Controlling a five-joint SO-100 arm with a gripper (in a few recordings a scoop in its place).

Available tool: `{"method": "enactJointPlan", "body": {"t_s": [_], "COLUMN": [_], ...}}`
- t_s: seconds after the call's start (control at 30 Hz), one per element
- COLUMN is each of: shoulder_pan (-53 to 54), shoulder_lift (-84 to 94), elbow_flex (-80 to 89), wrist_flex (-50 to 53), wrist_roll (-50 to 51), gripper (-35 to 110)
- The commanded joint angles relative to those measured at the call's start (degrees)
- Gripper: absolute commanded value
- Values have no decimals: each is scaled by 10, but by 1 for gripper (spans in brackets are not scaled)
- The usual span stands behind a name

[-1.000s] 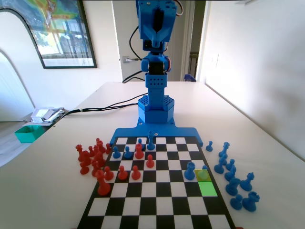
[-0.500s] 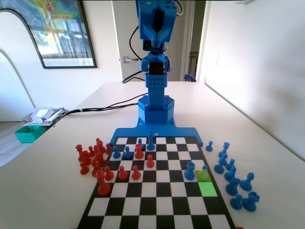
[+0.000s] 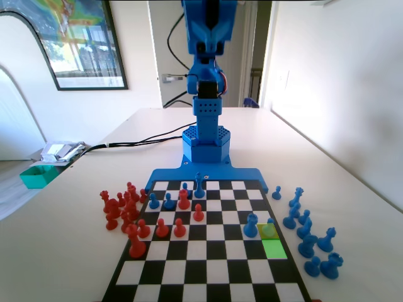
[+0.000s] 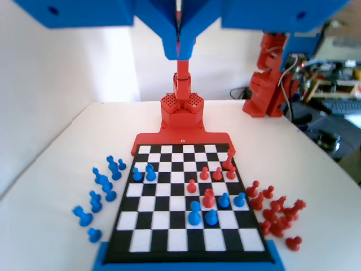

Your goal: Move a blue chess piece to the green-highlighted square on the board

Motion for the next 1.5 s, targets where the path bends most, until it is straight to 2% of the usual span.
{"method": "enactJointPlan", "body": {"t_s": [0.0,0.23,0.43,0.63,1.03,1.47], "shoulder_pan": [-12,-30,-50,-81,-134,-185], "shoulder_lift": [-101,-272,-409,-508,-642,-729], "elbow_flex": [-96,-160,-198,-203,-184,-82], "wrist_flex": [16,13,-32,-80,-190,-342], "wrist_roll": [34,166,303,392,508,548], "gripper": [1,1,1,1,1,1]}}
